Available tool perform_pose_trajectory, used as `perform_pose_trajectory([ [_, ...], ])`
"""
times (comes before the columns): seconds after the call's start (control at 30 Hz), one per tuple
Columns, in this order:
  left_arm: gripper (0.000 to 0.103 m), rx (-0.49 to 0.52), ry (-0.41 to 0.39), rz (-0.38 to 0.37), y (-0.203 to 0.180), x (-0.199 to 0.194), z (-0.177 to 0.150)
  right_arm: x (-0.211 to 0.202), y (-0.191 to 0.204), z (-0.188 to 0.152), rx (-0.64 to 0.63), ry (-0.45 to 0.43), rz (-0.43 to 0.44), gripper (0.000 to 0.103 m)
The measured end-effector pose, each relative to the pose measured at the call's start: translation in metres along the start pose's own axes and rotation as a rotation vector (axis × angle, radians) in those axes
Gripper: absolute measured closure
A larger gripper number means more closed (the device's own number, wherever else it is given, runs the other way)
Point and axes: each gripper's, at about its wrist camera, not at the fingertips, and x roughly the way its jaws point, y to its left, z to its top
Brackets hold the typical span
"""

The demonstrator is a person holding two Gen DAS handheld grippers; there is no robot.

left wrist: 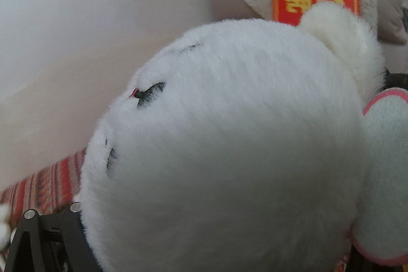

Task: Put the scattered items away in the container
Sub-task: 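Carry glove and bunny into the pink box and release both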

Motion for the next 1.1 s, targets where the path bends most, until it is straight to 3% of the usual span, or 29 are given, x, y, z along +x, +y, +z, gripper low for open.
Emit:
perform_pose_trajectory([
  [0.2, 0.011, 0.072, 0.014, -0.048, -0.045, 0.053, 0.019, 0.054, -0.046, -0.004, 0.088, 0.061, -0.071, 0.089],
  [0.33, 0.007, 0.102, 0.063, -0.119, -0.066, 0.089, 0.024, 0.101, -0.08, -0.015, 0.173, 0.144, -0.052, 0.088],
  [0.43, 0.005, 0.133, 0.171, -0.161, -0.077, 0.115, 0.018, 0.136, -0.102, -0.03, 0.237, 0.228, -0.053, 0.06],
  [0.47, 0.004, 0.127, 0.203, -0.177, -0.078, 0.12, 0.014, 0.141, -0.108, -0.033, 0.252, 0.244, -0.075, 0.037],
  [0.5, 0.004, 0.117, 0.222, -0.193, -0.077, 0.122, 0.012, 0.141, -0.112, -0.035, 0.257, 0.252, -0.096, 0.021],
  [0.63, 0.003, 0.081, 0.266, -0.228, -0.072, 0.121, 0.007, 0.13, -0.123, -0.036, 0.246, 0.238, -0.161, 0.016],
  [0.77, 0.004, 0.084, 0.233, -0.201, -0.074, 0.106, 0.015, 0.114, -0.127, -0.029, 0.253, 0.196, -0.2, 0.014],
  [0.97, 0.004, 0.077, 0.173, -0.158, -0.064, 0.073, 0.033, 0.103, -0.124, -0.023, 0.288, 0.162, -0.191, 0.013],
  [1.1, 0.004, 0.03, 0.181, -0.127, -0.039, 0.057, 0.027, 0.1, -0.11, -0.019, 0.29, 0.155, -0.16, 0.013],
])
